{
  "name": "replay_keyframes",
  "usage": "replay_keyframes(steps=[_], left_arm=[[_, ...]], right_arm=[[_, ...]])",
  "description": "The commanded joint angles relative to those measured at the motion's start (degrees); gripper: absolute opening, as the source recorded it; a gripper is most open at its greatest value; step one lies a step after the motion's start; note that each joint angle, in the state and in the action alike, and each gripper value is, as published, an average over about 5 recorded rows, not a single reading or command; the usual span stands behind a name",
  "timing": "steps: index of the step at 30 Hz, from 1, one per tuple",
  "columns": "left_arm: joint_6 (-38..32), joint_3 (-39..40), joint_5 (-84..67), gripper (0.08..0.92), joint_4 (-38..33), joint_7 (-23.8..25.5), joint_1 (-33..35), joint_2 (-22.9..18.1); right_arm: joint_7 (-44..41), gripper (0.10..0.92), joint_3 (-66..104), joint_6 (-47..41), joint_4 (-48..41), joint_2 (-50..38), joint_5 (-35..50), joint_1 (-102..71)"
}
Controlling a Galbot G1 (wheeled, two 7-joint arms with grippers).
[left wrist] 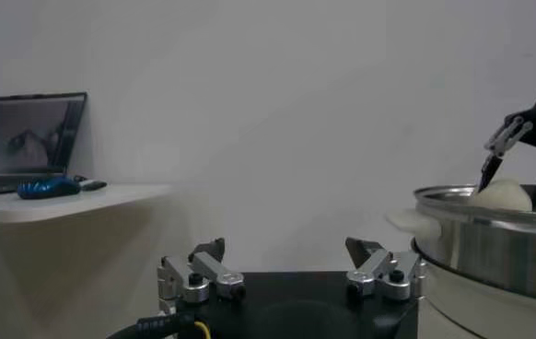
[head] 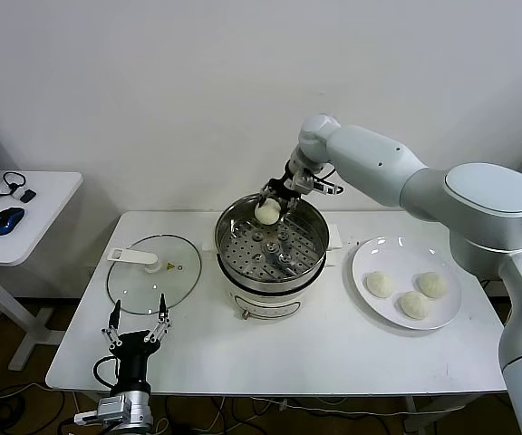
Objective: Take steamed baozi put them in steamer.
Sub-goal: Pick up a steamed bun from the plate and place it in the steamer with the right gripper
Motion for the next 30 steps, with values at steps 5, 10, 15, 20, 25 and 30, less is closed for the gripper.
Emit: replay_keyframes(steps=[5, 10, 15, 20, 25, 30], left_arm=[[-0.1, -0.2, 0.0, 0.823, -0.1, 0.0, 0.0, -2.8], [-0.2, -0.2, -0.1, 0.823, -0.1, 0.0, 0.1, -2.8], [-0.3, -0.2, -0.2, 0.823, -0.1, -0.1, 0.0, -2.8], [-0.3, -0.2, -0.3, 0.823, -0.1, -0.1, -0.1, -2.8], [-0.3, -0.3, -0.5, 0.823, -0.1, -0.1, -0.1, -2.8], [-0.2, -0.2, -0.6, 0.823, -0.2, -0.1, -0.1, -2.8]], right_arm=[[-0.5, 0.612, 0.0, 2.8, -2.0, 1.6, 0.1, -1.4], [-1.6, 0.612, -1.0, 2.8, -1.4, 1.6, 1.3, -1.0], [-2.5, 0.611, -1.6, 2.8, -0.9, 1.4, 2.2, -0.7], [-2.7, 0.612, -1.9, 2.8, -0.8, 1.3, 3.2, -0.7], [-2.4, 0.682, -2.4, 2.8, -0.9, 1.5, 4.6, -0.6], [-2.5, 0.799, -3.6, 2.8, -0.2, 1.4, 6.7, 0.5]])
